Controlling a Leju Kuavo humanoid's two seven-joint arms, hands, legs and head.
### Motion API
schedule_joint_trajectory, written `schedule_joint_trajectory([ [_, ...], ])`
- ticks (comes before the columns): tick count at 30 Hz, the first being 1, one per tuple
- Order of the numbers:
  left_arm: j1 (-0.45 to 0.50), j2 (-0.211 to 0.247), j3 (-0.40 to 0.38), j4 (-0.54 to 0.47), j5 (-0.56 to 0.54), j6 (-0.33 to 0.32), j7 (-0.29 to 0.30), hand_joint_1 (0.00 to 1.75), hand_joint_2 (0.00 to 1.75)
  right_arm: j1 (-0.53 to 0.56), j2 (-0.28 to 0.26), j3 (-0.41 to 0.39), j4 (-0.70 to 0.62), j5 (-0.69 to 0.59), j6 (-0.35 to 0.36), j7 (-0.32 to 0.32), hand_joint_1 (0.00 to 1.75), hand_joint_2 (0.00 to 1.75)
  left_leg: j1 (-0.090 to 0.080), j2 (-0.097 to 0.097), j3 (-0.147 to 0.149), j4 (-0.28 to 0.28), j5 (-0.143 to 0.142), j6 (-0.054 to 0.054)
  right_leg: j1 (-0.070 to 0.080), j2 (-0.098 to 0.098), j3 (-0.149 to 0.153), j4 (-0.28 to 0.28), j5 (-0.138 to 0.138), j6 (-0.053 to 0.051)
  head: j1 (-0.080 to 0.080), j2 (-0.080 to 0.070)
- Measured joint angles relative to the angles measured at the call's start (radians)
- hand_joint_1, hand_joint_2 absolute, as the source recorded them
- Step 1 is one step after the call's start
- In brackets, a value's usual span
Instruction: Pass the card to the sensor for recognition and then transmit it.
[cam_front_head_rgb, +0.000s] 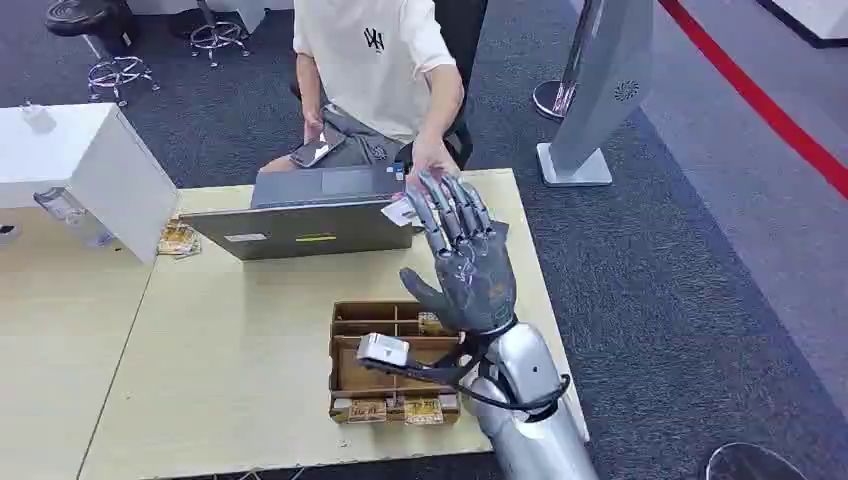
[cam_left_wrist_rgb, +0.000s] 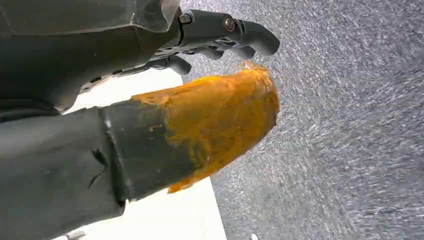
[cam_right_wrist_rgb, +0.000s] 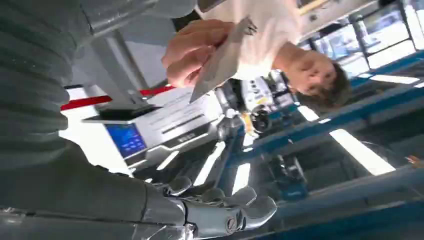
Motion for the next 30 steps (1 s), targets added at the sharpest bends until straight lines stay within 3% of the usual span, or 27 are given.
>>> schedule_joint_trajectory([
  [4,0.0,0.001,-0.006,0.0,-0.004,-0.007,0.001,0.0,0.0,-0.037,-0.002,-0.001,0.045,0.025,0.0,0.037,0.0,1.75,0.0,0.0,0.0,0.0,0.0,0.0,0.0,0.0,0.0,0.0,0.0,0.0,0.0,0.0],
  [5,0.001,0.001,-0.007,0.0,-0.005,-0.007,0.001,0.0,0.0,-0.042,-0.002,-0.001,0.052,0.029,0.0,0.045,0.19,1.75,0.0,0.0,0.0,0.0,0.0,0.0,0.0,0.0,0.0,0.0,0.0,0.0,0.0,0.0],
  [6,0.001,0.002,-0.009,0.0,-0.009,-0.008,0.002,0.0,0.0,-0.049,-0.003,0.0,0.064,0.034,0.0,0.056,1.66,1.75,0.0,0.0,0.0,0.0,0.0,0.0,0.0,0.0,0.0,0.0,0.0,0.0,0.0,0.0],
  [7,0.001,0.002,-0.011,0.0,-0.011,-0.009,0.002,0.0,0.0,-0.055,-0.005,0.002,0.074,0.038,0.0,0.061,1.75,1.75,0.0,0.0,0.0,0.0,0.0,0.0,0.0,0.0,0.0,0.0,0.0,0.0,0.0,0.0],
  [16,0.001,0.004,-0.015,0.0,-0.017,-0.011,0.006,0.0,0.0,-0.075,-0.019,0.023,0.132,0.045,0.0,0.106,1.75,1.75,0.0,0.0,0.0,0.0,0.0,0.0,0.0,0.0,0.0,0.0,0.0,0.0,0.0,0.0],
  [24,0.001,0.004,-0.016,0.0,-0.021,-0.011,0.009,0.0,0.0,-0.074,-0.03,0.029,0.151,0.021,-0.001,0.107,1.75,1.75,0.0,0.0,0.0,0.0,0.0,0.0,0.0,0.0,0.0,0.0,0.0,0.0,0.0,0.0],
  [30,0.001,0.004,-0.016,0.0,-0.031,-0.01,0.009,0.0,0.0,-0.059,-0.03,0.029,0.178,-0.151,-0.001,0.025,1.75,1.75,0.0,0.0,0.0,0.0,0.0,0.0,0.0,0.0,0.0,0.0,0.0,0.0,0.0,0.0],
])
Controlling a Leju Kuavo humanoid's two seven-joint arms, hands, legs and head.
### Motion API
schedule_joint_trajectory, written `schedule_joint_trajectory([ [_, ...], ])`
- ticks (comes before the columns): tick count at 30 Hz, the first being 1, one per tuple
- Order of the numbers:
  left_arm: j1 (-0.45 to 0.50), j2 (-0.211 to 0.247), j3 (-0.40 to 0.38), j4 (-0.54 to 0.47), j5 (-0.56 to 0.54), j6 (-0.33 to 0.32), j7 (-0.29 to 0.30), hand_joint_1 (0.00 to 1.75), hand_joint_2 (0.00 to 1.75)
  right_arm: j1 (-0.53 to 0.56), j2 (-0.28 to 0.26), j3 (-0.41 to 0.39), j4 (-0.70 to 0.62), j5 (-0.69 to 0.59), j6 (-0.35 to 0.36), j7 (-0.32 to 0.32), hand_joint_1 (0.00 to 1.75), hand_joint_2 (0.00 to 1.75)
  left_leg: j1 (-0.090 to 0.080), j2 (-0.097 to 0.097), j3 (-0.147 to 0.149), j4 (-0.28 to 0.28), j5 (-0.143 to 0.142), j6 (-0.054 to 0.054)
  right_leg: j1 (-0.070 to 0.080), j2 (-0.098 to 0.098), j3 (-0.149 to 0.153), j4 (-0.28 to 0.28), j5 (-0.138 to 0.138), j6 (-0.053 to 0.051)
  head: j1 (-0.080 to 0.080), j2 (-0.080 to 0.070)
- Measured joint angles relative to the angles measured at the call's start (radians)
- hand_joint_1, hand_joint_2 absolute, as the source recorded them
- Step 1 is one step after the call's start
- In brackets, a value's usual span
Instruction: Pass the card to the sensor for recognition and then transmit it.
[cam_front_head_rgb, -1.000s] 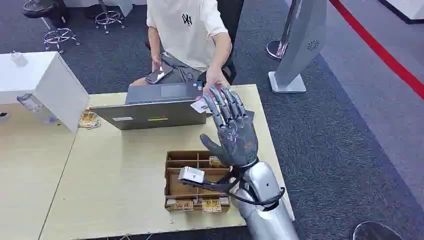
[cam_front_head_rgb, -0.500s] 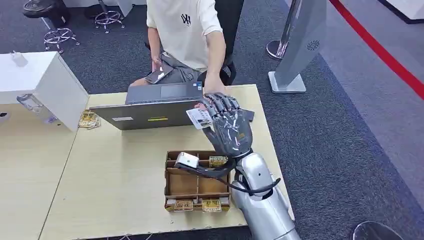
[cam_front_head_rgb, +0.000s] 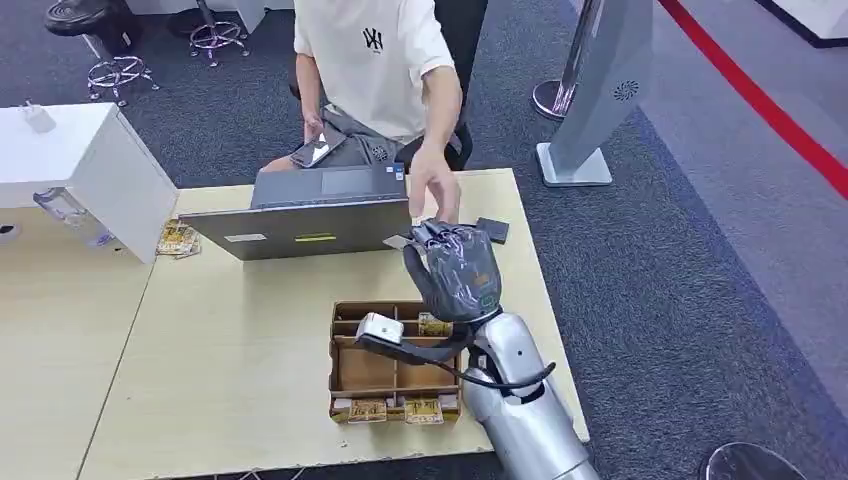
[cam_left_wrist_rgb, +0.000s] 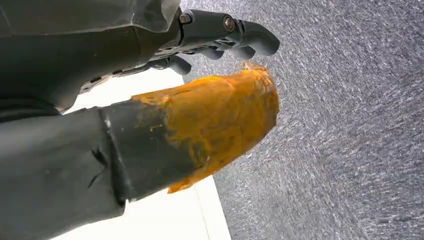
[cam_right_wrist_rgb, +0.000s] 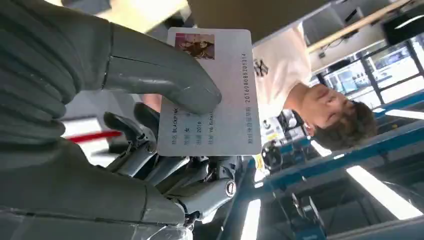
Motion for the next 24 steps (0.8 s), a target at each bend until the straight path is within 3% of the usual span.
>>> schedule_joint_trajectory([
  [3,0.0,0.0,0.0,0.0,0.0,0.003,0.0,0.0,0.0,0.008,-0.002,0.024,0.024,-0.23,0.013,-0.014,1.75,1.75,0.0,0.0,0.0,0.0,0.0,0.0,0.0,0.0,0.0,0.0,0.0,0.0,0.0,0.0],
  [6,0.0,-0.001,0.0,0.0,0.001,0.008,0.0,0.0,0.0,0.027,-0.007,0.062,0.015,-0.497,0.102,-0.029,1.75,1.75,0.0,0.0,0.0,0.0,0.0,0.0,0.0,0.0,0.0,0.0,0.0,0.0,0.0,0.0],
  [12,0.001,-0.002,0.0,0.0,0.001,0.012,0.0,0.0,0.0,0.042,-0.016,0.101,-0.001,-0.55,0.131,-0.035,1.75,1.75,0.0,0.0,0.0,0.0,0.0,0.0,0.0,0.0,0.0,0.0,0.0,0.0,0.0,0.0],
  [18,0.006,-0.005,0.003,0.0,0.018,0.033,0.0,0.0,0.0,0.114,-0.035,0.102,-0.079,-1.048,0.459,-0.065,1.75,1.75,0.0,0.0,0.0,0.0,0.0,0.0,0.0,0.0,0.0,0.0,0.0,0.0,0.0,0.0],
  [21,0.007,-0.007,0.009,0.0,0.028,0.043,-0.003,0.0,0.0,0.172,-0.063,0.095,-0.124,-1.184,0.56,-0.065,1.75,1.75,0.0,0.0,0.0,0.0,-0.001,0.0,0.0,0.0,-0.001,-0.001,0.0,0.0,0.0,0.0],
  [24,0.007,-0.007,0.023,0.0,0.039,0.056,-0.011,0.0,0.0,0.237,-0.098,0.065,-0.167,-1.25,0.61,-0.071,1.75,1.75,0.0,0.0,-0.001,0.0,-0.001,0.0,0.0,0.0,-0.001,-0.001,-0.001,0.0,0.0,0.0],
])
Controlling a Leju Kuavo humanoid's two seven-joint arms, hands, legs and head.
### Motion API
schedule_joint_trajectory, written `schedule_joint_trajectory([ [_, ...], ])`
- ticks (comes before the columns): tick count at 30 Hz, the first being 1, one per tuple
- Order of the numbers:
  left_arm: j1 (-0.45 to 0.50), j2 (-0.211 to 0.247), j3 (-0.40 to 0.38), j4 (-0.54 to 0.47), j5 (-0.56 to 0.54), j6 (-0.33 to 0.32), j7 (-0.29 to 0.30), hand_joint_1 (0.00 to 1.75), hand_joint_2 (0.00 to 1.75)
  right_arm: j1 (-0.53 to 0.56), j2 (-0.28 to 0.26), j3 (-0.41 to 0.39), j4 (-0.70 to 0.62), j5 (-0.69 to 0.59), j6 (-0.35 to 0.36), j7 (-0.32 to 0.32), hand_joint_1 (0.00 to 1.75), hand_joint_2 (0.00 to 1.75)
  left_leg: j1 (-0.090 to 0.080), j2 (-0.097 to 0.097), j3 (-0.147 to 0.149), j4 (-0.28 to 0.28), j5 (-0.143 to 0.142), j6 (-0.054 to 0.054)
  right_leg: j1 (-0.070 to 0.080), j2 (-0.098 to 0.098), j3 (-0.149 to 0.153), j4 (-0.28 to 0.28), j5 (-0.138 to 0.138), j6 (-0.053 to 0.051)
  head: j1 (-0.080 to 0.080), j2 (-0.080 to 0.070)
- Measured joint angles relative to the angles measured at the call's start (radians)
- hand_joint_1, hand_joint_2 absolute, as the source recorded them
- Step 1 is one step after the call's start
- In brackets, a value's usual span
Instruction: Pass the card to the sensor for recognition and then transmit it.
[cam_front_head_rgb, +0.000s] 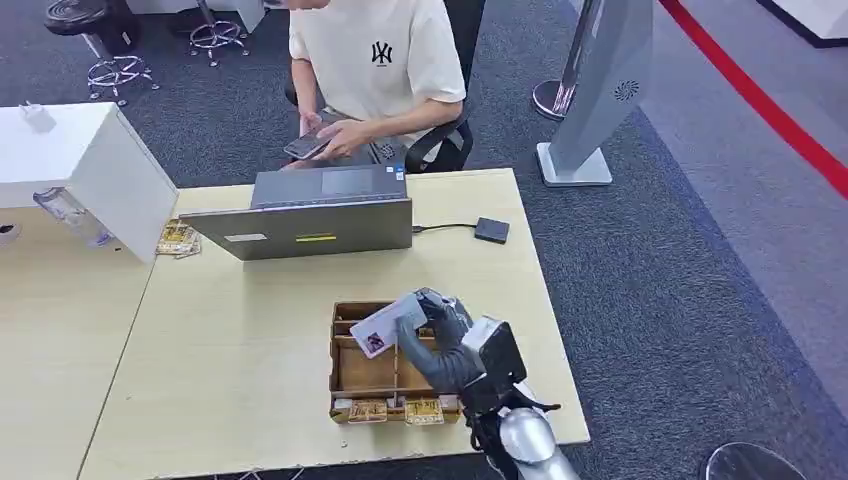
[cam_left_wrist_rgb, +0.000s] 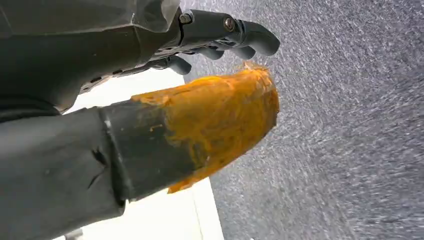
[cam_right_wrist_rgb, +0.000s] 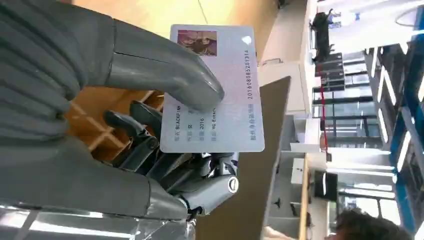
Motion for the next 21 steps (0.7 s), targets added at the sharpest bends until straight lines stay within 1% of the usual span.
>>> schedule_joint_trajectory([
  [2,0.001,0.0,0.007,0.0,0.004,0.005,-0.005,0.0,0.0,0.041,-0.023,-0.029,-0.034,-0.017,0.016,-0.006,1.75,1.75,0.0,0.0,0.0,0.0,0.0,0.0,0.0,0.0,0.0,0.0,0.0,0.0,0.0,0.0],
  [8,0.001,0.001,0.031,0.0,0.015,0.024,-0.032,0.0,0.0,0.141,-0.08,-0.155,-0.137,-0.044,0.055,-0.006,1.75,1.75,0.0,0.0,0.0,0.0,0.0,0.0,0.0,0.0,0.0,0.0,0.0,0.0,0.0,0.0],
  [16,0.0,0.004,0.046,0.0,0.011,0.034,-0.054,0.0,0.0,0.17,-0.128,-0.301,-0.166,-0.073,0.141,-0.004,1.75,1.75,0.0,0.0,0.0,0.0,0.0,0.0,0.0,0.0,0.0,0.0,0.0,0.0,0.0,0.0],
  [19,0.0,0.006,0.047,0.0,0.008,0.031,-0.056,0.0,0.0,0.168,-0.155,-0.362,-0.148,-0.055,0.163,0.001,1.75,1.75,0.0,0.0,0.0,0.0,0.0,0.0,0.0,0.0,0.0,0.0,0.0,0.001,0.0,0.0],
  [21,0.0,0.007,0.047,0.0,0.006,0.028,-0.054,0.0,0.0,0.167,-0.17,-0.39,-0.131,-0.017,0.166,0.011,1.75,1.75,0.0,0.0,0.0,0.0,0.0,0.0,0.0,0.0,0.0,0.0,0.0,0.001,0.0,0.0],
])
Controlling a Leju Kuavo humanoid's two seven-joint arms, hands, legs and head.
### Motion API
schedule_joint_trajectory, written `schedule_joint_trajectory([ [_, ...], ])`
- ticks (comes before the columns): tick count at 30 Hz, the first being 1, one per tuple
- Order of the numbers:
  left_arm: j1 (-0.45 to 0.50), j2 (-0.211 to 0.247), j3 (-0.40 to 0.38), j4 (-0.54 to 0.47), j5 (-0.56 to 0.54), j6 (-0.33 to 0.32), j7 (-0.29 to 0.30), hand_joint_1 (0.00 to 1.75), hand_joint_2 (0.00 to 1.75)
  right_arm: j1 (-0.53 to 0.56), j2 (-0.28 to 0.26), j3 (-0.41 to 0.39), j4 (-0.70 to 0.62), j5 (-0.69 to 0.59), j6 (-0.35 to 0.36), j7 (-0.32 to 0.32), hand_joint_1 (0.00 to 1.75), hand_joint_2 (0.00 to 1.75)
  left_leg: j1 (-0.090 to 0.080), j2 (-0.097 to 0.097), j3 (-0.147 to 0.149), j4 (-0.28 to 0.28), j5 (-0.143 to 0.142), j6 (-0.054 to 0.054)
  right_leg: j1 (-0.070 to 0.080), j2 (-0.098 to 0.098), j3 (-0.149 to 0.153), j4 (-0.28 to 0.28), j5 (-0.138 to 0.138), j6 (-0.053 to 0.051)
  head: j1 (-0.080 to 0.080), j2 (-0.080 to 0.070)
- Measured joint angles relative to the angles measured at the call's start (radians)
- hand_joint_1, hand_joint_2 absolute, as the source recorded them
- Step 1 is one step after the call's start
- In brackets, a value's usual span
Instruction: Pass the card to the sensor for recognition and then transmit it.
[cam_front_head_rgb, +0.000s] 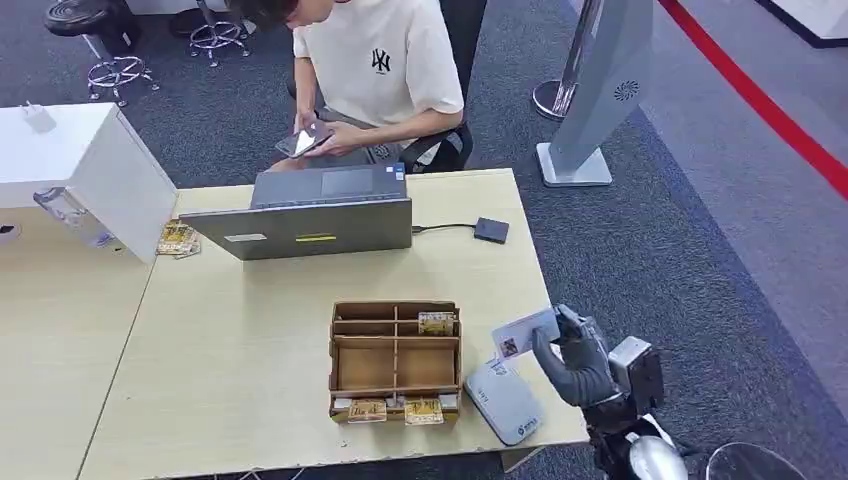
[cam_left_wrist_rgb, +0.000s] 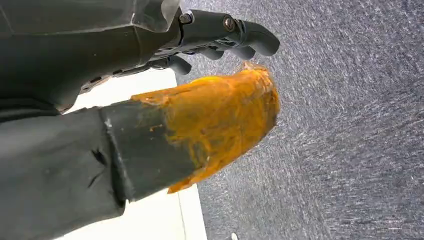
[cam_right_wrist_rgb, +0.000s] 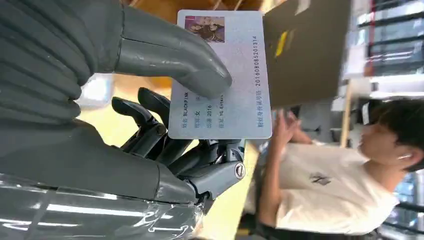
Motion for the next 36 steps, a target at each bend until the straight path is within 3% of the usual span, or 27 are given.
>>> schedule_joint_trajectory([
  [6,0.0,0.0,0.002,0.0,-0.009,-0.019,0.016,0.0,0.0,-0.003,-0.031,-0.033,0.08,0.282,-0.067,0.021,1.75,1.75,0.0,0.0,0.0,0.0,0.0,0.0,0.0,0.0,0.0,0.0,0.0,0.0,0.0,0.0],
  [12,0.001,-0.003,0.008,0.0,-0.01,-0.033,0.034,0.0,0.0,-0.02,-0.052,-0.013,0.172,0.468,-0.128,0.047,1.75,1.75,0.0,0.0,0.0,0.0,0.0,0.0,0.0,0.0,0.0,0.0,0.0,0.0,0.0,0.0],
  [19,0.002,-0.006,0.011,0.0,-0.01,-0.042,0.045,0.0,0.0,-0.048,-0.079,0.028,0.247,0.532,-0.133,0.057,1.75,1.75,0.0,0.0,0.0,0.0,0.0,0.0,0.0,0.0,0.0,0.0,0.0,0.0,0.0,0.0],
  [36,0.002,-0.008,0.027,0.0,-0.009,-0.051,0.055,0.0,0.0,-0.099,-0.1,0.067,0.328,0.548,-0.113,0.066,1.75,1.75,0.0,0.0,0.0,0.0,0.0,0.0,0.0,0.0,0.0,0.0,0.0,0.0,0.0,0.0],
])
